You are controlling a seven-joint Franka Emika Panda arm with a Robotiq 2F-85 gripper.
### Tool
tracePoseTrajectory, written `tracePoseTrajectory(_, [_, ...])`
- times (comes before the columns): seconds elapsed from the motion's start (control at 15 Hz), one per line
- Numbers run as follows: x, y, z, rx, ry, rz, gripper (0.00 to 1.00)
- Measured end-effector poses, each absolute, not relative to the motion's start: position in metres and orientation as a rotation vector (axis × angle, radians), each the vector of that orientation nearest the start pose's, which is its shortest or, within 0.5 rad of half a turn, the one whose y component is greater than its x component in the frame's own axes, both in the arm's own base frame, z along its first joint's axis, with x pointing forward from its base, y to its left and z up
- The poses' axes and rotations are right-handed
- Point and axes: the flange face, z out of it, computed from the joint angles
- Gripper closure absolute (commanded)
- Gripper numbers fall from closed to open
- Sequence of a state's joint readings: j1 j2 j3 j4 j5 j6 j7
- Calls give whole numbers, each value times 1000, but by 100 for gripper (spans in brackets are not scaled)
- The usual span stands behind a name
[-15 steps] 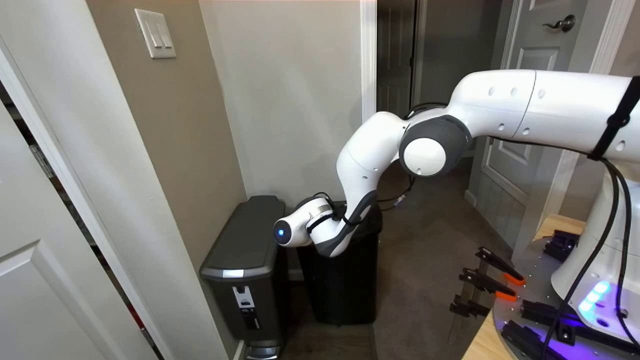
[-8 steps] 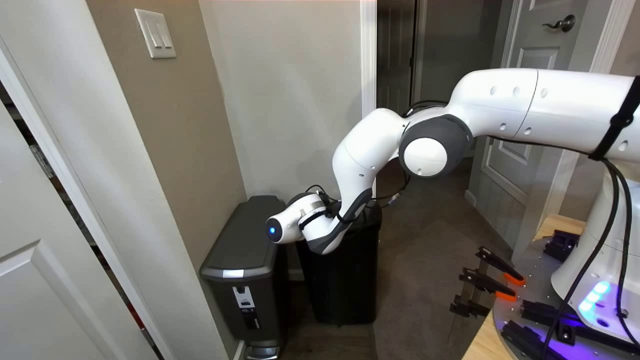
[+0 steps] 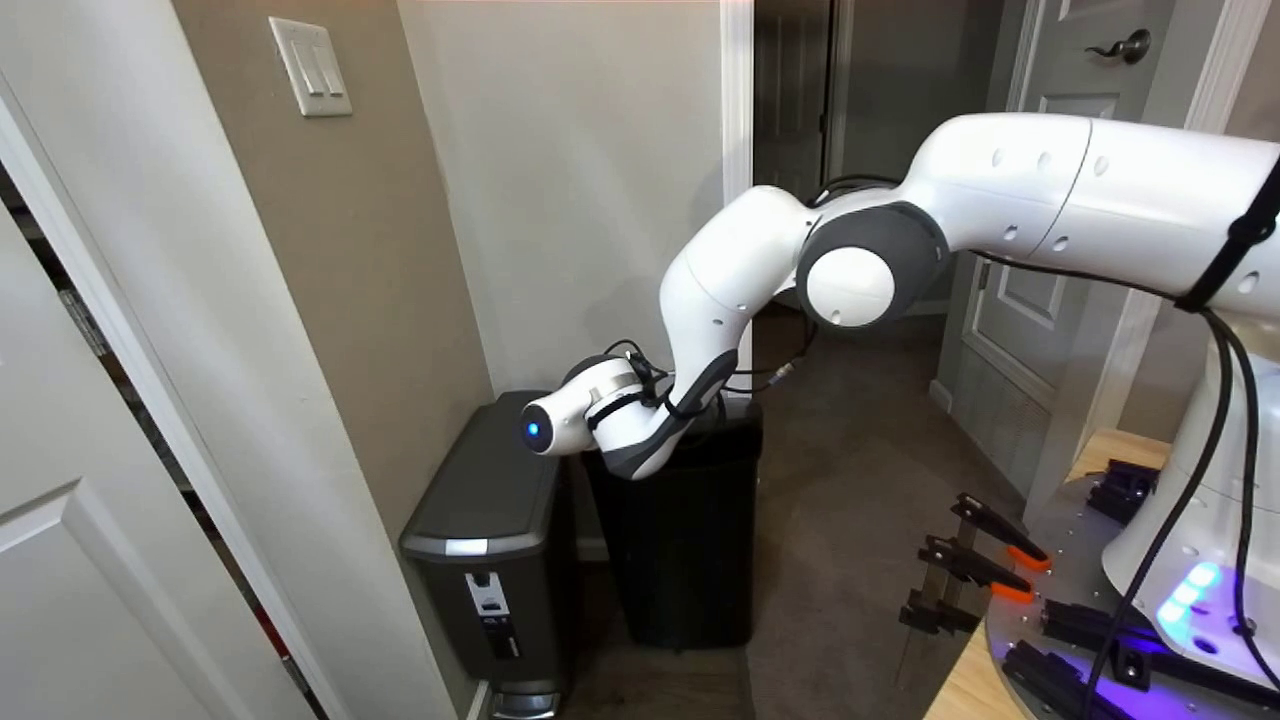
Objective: Open the lid of the black bin
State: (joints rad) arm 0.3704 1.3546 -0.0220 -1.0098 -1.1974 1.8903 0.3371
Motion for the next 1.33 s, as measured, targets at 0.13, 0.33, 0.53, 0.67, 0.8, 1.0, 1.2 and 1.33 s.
tracePoseTrajectory(0.13, [702,181,18,1895,720,-36,0])
tracePoseTrajectory(0.33, [706,171,36,1888,701,-34,0])
tracePoseTrajectory(0.53, [708,156,51,1892,680,-42,0])
tracePoseTrajectory(0.67, [709,145,60,1899,661,-49,0])
tracePoseTrajectory(0.8, [708,132,69,1911,641,-53,0])
tracePoseTrajectory(1.0, [709,115,83,1957,635,-24,0])
tracePoseTrajectory(1.2, [710,106,90,1987,634,-1,0])
tracePoseTrajectory(1.33, [709,110,85,1986,641,-2,0])
